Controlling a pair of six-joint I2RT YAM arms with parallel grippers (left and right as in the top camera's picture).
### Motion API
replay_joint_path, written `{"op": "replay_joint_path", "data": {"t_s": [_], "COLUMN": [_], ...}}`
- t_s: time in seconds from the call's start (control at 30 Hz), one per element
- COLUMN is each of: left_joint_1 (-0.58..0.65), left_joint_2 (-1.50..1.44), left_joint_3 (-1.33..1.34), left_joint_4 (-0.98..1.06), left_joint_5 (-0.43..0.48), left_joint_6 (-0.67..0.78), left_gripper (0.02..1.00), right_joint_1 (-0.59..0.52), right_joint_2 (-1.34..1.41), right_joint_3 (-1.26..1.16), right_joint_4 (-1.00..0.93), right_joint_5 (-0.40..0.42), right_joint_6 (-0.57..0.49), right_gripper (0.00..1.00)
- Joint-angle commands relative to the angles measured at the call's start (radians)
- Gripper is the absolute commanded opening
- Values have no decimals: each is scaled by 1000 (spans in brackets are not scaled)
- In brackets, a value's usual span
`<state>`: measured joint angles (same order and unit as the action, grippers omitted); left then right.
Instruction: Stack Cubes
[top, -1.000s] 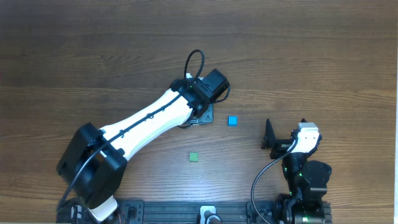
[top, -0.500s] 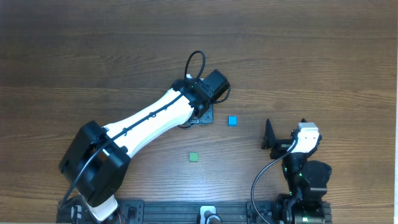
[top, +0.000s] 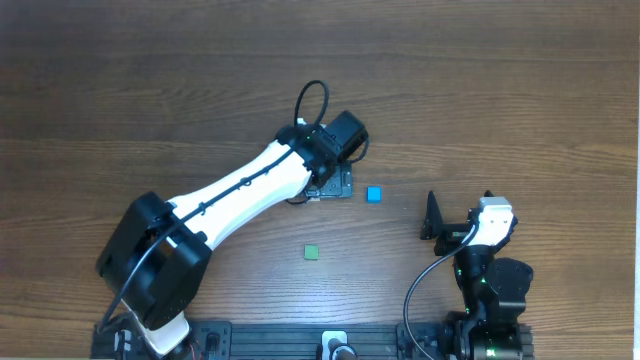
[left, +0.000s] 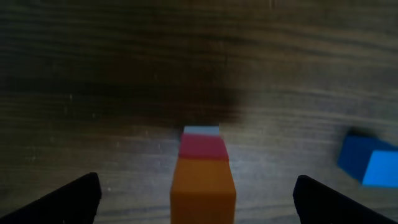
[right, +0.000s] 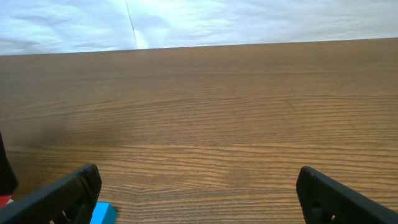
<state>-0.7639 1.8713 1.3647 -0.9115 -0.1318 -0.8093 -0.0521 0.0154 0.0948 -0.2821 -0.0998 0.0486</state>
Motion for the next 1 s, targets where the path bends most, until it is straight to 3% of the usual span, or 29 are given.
{"op": "replay_joint_path", "data": {"t_s": [0.03, 0.1, 0.37, 0.67, 0.87, 1.0], "left_joint_1": [63, 130, 409, 590, 684, 776], "left_joint_2": [-31, -80, -240, -533, -890, -1126], "left_joint_3": [-6, -6, -6, -157, -481, -668], "left_joint_4": [68, 132, 205, 354, 613, 682], "left_joint_5": [-61, -102, -105, -104, -19, 56], "left_joint_6": [-10, 15, 105, 232, 363, 426], "left_gripper": [998, 998, 998, 996, 996, 996], "right_joint_1": [-6, -6, -6, -6, -6, -6], "right_joint_2": [-10, -10, -10, -10, -10, -10], "right_joint_3": [-8, -8, -8, -8, -8, -8], "right_joint_4": [2, 2, 2, 2, 2, 2], "right_joint_5": [-12, -11, -11, -12, -12, -12], "right_joint_6": [-5, -5, -5, -5, -5, -5], "right_gripper": [993, 993, 993, 991, 993, 993]}}
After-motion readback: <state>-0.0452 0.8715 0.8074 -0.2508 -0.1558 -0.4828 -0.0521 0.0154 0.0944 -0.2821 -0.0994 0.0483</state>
